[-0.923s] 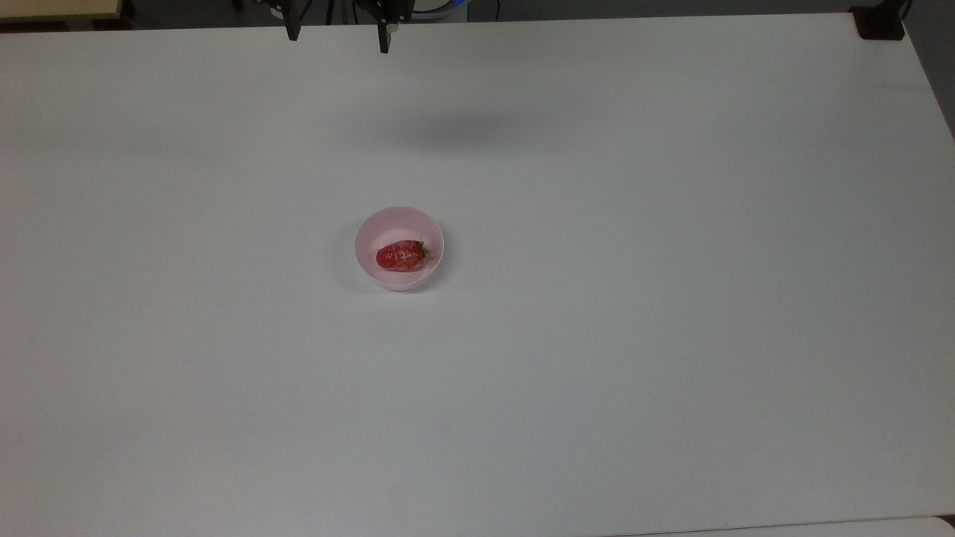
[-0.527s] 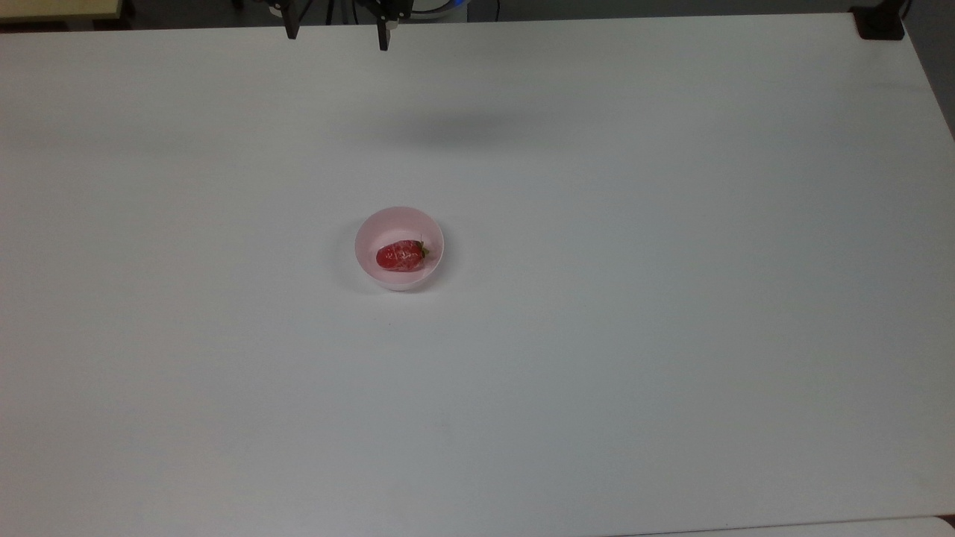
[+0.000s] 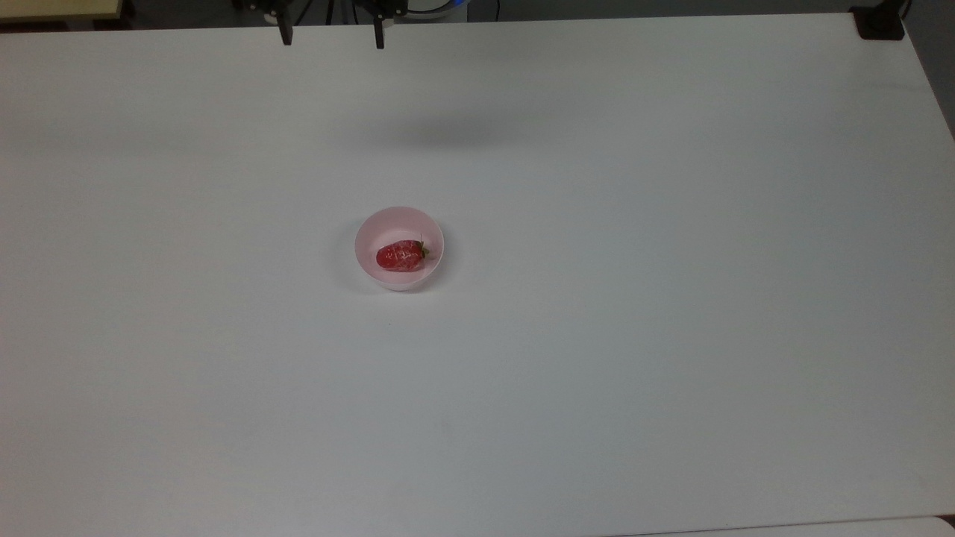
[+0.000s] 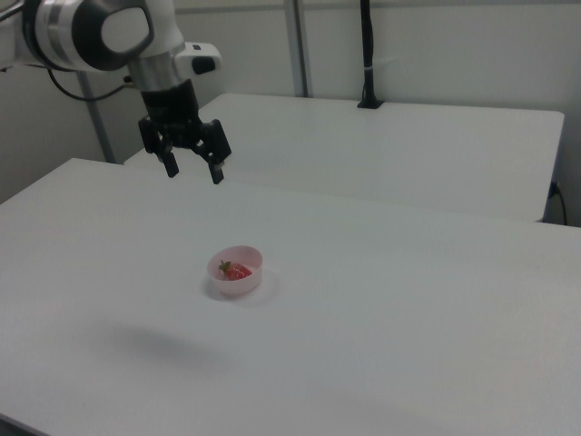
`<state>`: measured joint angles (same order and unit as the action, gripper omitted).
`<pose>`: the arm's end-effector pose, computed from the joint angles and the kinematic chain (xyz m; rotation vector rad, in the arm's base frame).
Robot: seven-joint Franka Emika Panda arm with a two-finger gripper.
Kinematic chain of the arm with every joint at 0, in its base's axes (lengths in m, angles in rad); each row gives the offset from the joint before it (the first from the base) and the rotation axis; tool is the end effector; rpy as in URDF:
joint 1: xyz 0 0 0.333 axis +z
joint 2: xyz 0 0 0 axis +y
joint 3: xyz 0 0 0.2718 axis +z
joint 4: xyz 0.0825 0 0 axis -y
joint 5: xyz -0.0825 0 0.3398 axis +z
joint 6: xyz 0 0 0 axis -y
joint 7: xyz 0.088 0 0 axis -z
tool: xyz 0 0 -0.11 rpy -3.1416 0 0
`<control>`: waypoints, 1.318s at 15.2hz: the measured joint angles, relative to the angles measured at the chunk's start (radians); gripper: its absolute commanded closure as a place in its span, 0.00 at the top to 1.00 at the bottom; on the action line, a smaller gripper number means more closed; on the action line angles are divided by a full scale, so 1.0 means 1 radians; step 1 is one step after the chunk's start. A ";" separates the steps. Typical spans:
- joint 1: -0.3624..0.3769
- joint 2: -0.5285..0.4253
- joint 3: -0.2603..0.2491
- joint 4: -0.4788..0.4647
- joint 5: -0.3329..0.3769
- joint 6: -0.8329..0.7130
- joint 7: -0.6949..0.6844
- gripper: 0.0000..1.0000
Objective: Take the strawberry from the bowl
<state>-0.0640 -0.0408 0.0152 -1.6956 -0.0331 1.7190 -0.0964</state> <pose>0.5110 -0.0280 0.5576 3.1010 0.0798 0.0956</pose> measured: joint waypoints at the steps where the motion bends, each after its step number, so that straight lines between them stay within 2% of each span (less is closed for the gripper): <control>1: -0.009 0.008 0.000 -0.005 0.000 0.000 -0.081 1.00; 4: -0.025 0.057 -0.002 -0.016 -0.019 0.006 -0.185 1.00; 10: -0.022 0.214 -0.001 -0.047 -0.022 0.232 -0.197 1.00; 13: -0.012 0.294 0.003 -0.050 -0.007 0.323 -0.183 0.96; 17: 0.033 0.354 0.011 -0.052 -0.007 0.393 -0.046 0.89; 20: 0.057 0.401 0.012 -0.053 -0.006 0.448 0.153 0.89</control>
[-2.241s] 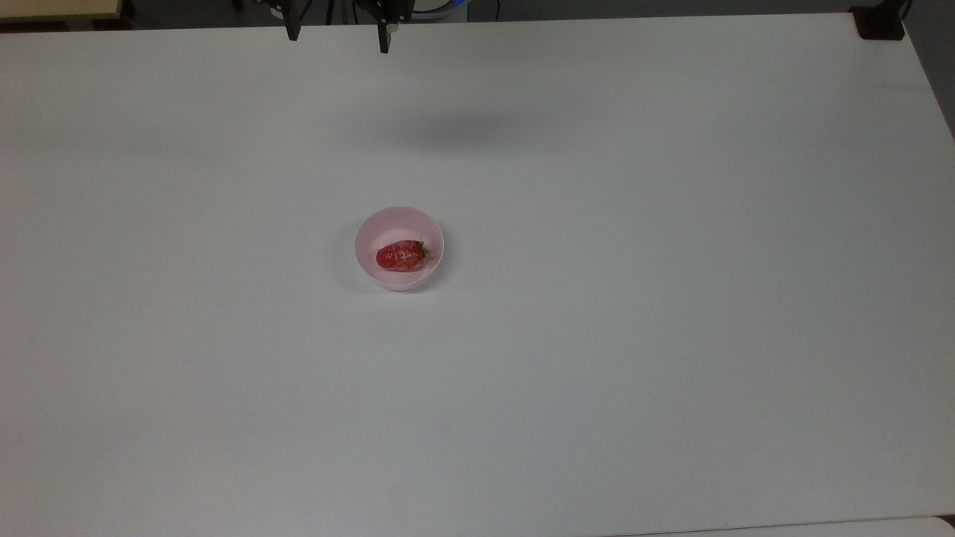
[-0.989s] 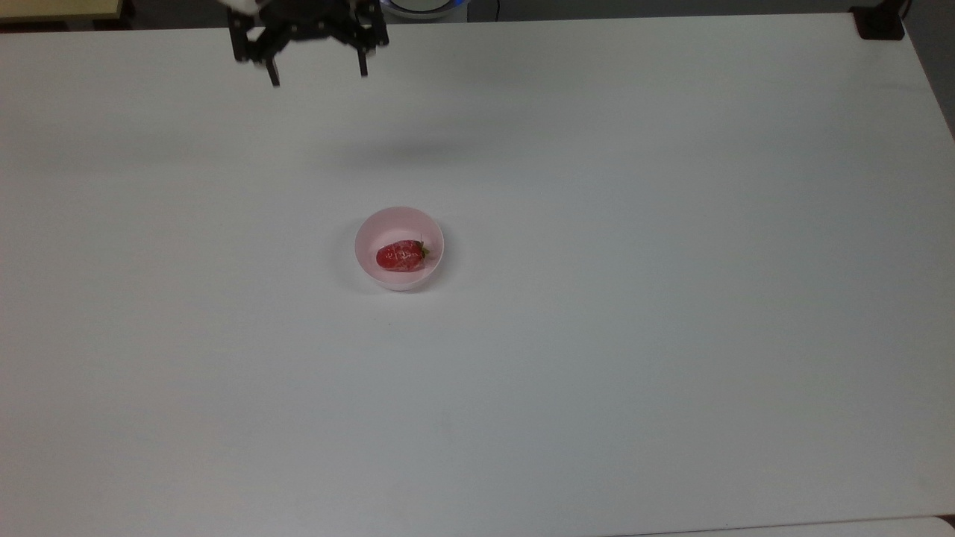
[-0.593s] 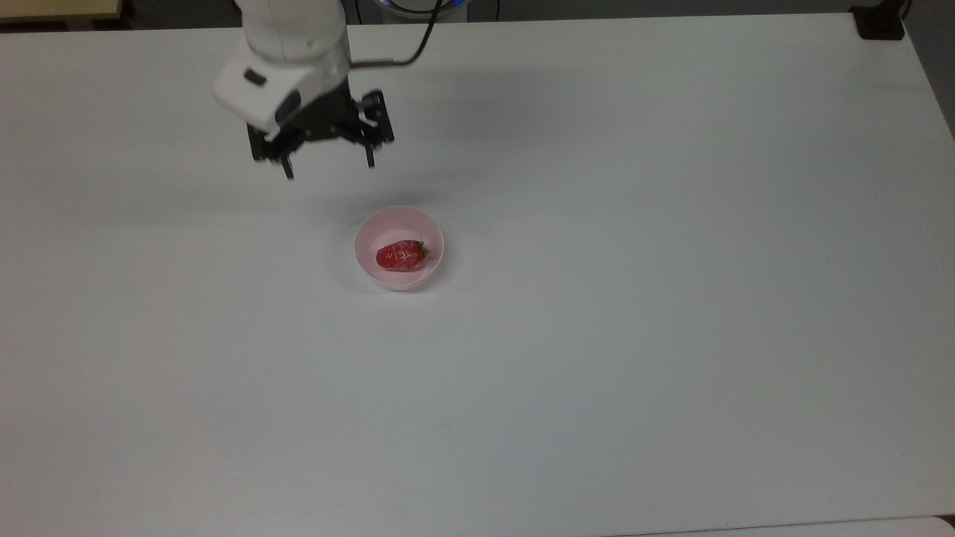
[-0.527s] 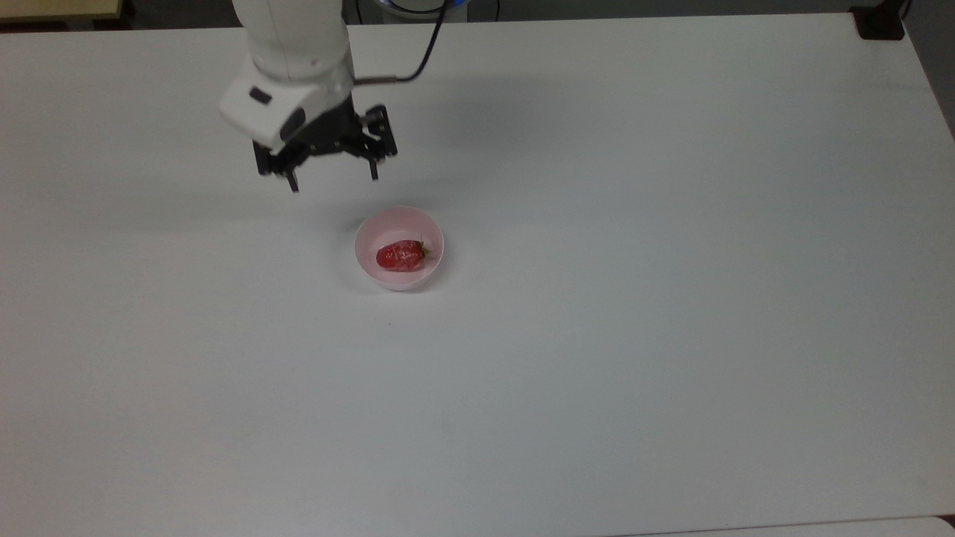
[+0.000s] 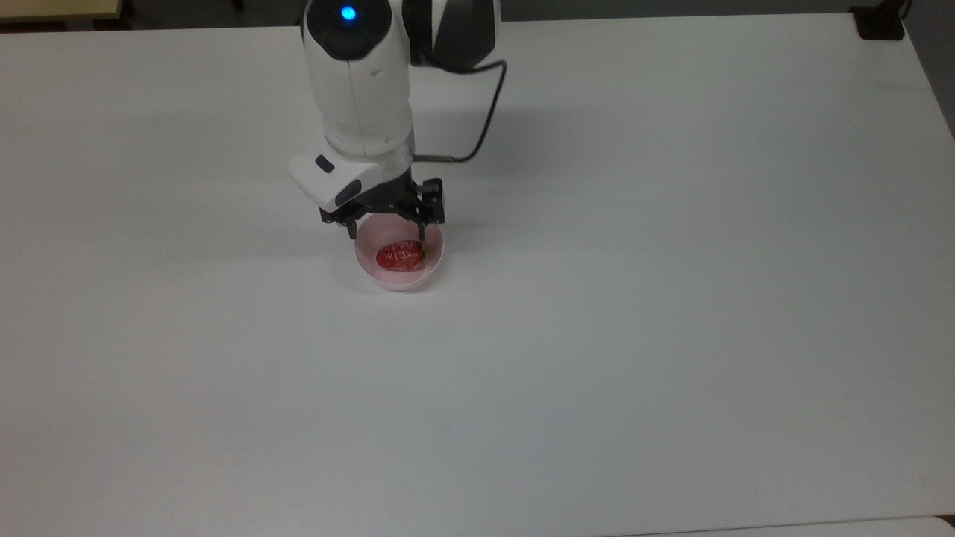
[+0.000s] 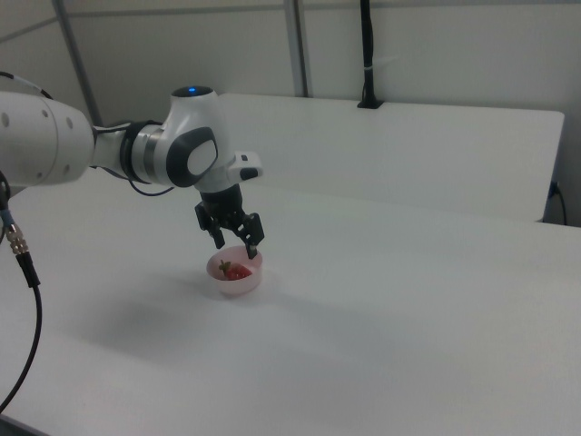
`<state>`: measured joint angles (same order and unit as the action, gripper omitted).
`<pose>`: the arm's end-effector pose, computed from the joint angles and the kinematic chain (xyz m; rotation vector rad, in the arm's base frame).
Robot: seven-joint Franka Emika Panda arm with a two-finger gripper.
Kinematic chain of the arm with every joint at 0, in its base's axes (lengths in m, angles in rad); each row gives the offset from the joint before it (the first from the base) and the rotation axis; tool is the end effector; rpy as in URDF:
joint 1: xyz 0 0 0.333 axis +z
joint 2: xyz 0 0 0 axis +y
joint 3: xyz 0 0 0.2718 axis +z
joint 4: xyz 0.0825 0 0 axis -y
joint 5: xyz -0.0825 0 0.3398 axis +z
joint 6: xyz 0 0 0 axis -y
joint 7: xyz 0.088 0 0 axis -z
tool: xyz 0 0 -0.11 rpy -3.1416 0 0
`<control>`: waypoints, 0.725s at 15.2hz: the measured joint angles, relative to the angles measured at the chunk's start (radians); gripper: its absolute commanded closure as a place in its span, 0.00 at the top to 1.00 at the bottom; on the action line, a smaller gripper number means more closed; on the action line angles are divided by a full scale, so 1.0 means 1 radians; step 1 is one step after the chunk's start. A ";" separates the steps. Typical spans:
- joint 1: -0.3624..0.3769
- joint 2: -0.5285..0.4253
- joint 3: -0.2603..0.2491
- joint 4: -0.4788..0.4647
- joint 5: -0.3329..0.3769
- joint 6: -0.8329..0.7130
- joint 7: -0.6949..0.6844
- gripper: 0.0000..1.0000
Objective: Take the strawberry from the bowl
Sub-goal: 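Move the open gripper over the pink bowl and lower it, then lower the gripper into the bowl around the red strawberry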
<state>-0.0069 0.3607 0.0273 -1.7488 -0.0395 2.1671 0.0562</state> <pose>0.6012 0.0094 0.3500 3.1186 -0.0259 0.0915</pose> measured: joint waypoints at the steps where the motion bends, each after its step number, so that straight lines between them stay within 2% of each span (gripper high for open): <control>1: 0.002 0.013 0.000 0.000 0.000 0.016 0.079 0.89; 6: 0.002 0.039 0.000 -0.015 0.000 0.031 0.383 0.88; 9: 0.002 0.040 0.000 -0.038 0.000 0.031 0.495 0.87; 11: 0.002 0.042 0.000 -0.053 0.000 0.033 0.545 0.81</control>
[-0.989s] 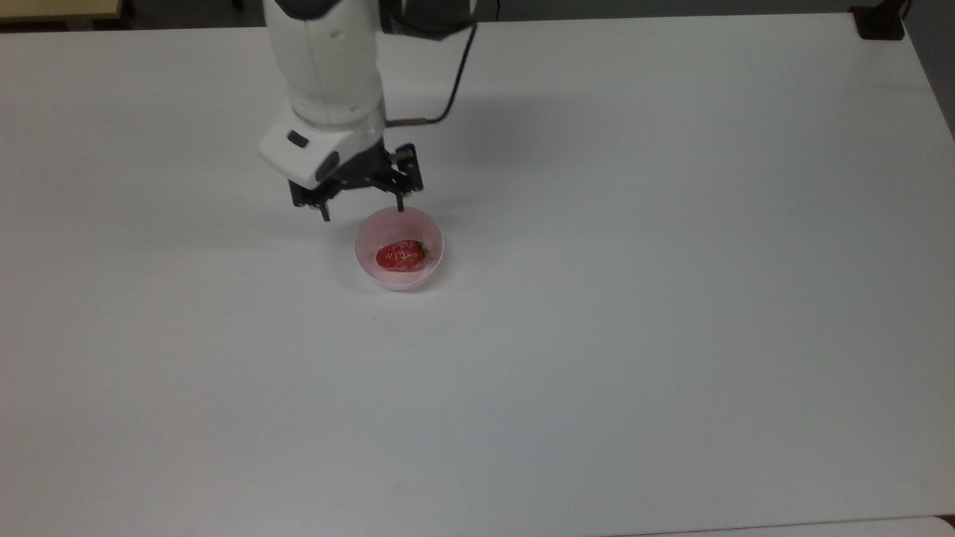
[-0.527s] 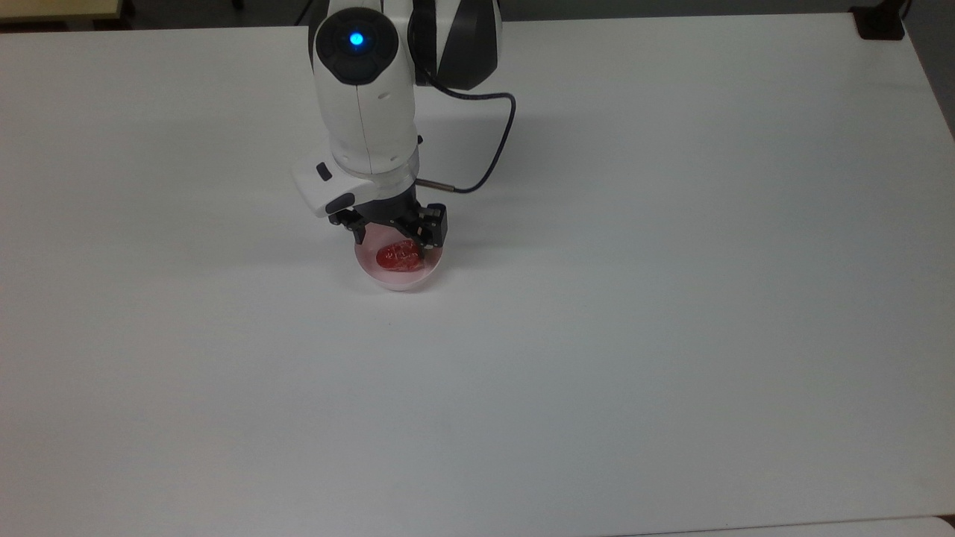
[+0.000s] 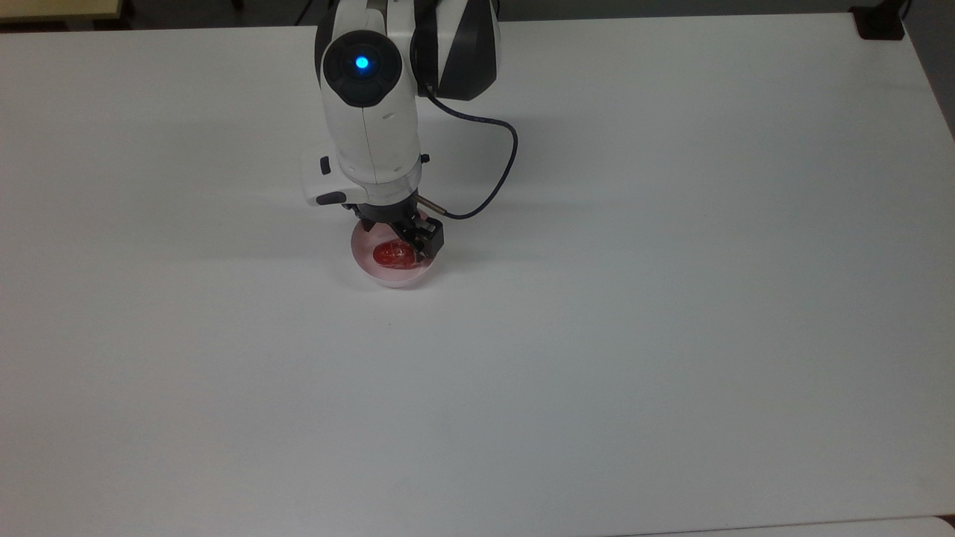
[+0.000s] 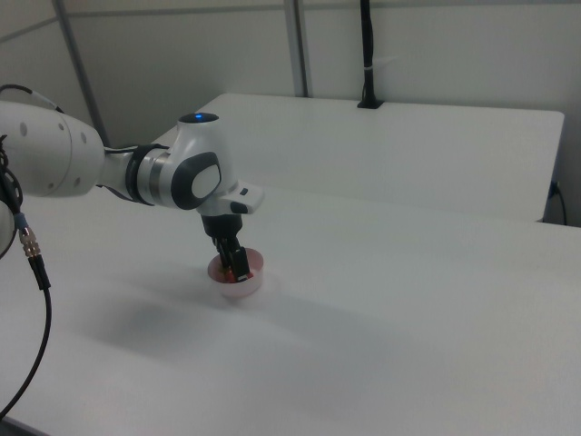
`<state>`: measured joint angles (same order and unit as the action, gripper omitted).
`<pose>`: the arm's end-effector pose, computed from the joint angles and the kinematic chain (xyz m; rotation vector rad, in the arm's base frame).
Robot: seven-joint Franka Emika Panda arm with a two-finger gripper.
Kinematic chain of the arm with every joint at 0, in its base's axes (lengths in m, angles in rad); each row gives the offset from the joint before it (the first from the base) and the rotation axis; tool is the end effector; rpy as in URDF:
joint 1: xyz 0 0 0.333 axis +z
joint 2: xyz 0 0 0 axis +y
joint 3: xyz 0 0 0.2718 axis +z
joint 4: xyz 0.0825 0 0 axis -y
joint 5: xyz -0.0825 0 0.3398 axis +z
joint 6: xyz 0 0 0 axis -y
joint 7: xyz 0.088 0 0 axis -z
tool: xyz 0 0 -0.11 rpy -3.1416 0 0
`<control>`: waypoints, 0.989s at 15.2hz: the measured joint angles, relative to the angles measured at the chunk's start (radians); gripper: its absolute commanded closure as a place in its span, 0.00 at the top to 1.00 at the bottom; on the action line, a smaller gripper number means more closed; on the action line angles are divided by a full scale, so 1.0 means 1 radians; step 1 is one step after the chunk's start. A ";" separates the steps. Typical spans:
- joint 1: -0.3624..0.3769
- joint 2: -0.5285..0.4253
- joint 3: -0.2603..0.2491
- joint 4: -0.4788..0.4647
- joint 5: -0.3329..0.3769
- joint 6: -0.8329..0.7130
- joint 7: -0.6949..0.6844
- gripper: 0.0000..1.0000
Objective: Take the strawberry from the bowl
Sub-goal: 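Lower the gripper into the bowl around the red strawberry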
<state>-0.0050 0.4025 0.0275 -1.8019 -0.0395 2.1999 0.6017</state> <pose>0.5925 0.0109 0.3058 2.9995 -0.8594 0.0038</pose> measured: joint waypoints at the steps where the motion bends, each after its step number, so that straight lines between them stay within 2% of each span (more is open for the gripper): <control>1: 0.000 0.002 0.000 -0.006 0.000 0.010 0.021 0.77; 4: 0.000 0.013 0.000 -0.014 0.000 0.046 0.064 0.50; 7: 0.000 0.019 0.000 -0.014 0.000 0.050 0.074 0.32; 15: -0.006 0.000 0.000 -0.006 0.000 0.049 0.056 0.27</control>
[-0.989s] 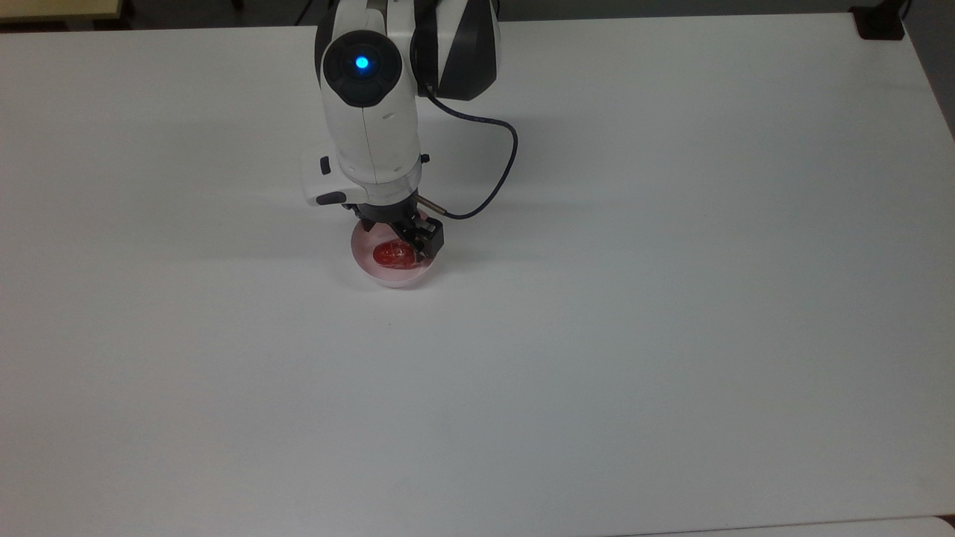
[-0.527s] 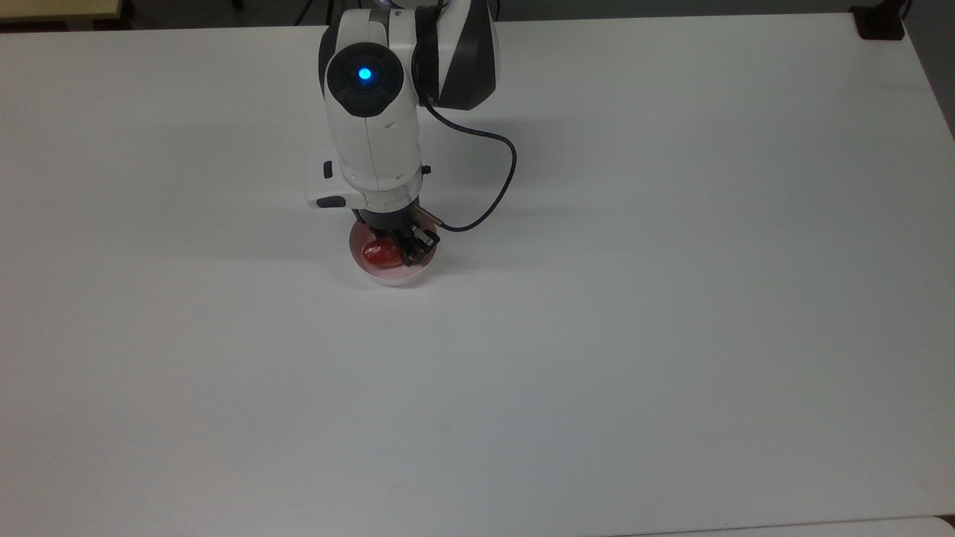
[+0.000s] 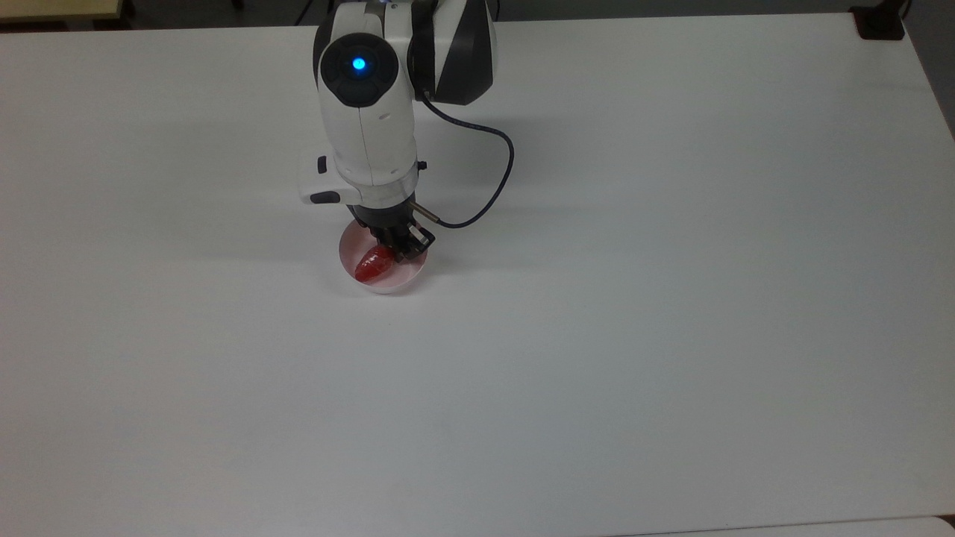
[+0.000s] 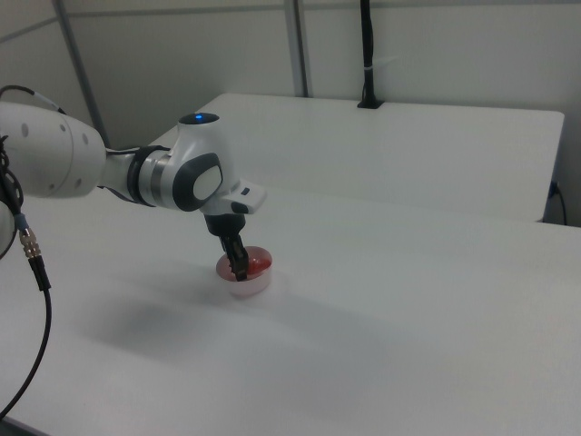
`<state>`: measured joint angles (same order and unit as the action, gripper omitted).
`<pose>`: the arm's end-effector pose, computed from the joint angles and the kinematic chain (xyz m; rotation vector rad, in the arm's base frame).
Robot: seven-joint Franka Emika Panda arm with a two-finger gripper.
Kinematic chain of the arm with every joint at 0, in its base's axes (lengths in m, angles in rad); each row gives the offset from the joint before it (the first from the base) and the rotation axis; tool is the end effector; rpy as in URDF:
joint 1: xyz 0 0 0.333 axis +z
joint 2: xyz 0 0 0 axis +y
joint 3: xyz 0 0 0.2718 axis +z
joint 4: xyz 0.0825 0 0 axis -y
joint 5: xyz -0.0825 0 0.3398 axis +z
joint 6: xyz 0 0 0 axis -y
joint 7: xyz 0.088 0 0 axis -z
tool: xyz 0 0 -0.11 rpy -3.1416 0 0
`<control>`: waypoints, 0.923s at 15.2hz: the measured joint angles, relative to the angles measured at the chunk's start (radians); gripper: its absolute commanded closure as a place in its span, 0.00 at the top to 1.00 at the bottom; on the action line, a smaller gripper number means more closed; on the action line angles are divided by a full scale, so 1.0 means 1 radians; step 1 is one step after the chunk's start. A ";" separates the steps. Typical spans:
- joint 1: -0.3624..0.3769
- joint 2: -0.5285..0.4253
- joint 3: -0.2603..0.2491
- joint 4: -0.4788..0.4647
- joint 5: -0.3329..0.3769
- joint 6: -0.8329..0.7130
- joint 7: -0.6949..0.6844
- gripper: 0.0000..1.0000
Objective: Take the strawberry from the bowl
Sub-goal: 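Lower the gripper into the bowl around the red strawberry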
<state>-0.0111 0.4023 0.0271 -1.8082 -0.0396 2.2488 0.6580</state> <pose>0.5963 0.0073 0.3077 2.9846 -0.9562 0.0677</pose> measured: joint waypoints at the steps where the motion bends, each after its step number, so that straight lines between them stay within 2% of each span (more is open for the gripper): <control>1: 0.000 -0.008 0.000 0.000 0.000 -0.002 -0.009 0.26; 11: -0.002 -0.028 -0.001 -0.002 0.000 -0.006 -0.026 0.25; 14: -0.016 -0.028 -0.002 0.000 0.000 -0.006 -0.027 0.33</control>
<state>-0.0268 0.3746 0.0249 -1.8083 -0.0396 2.2427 0.6314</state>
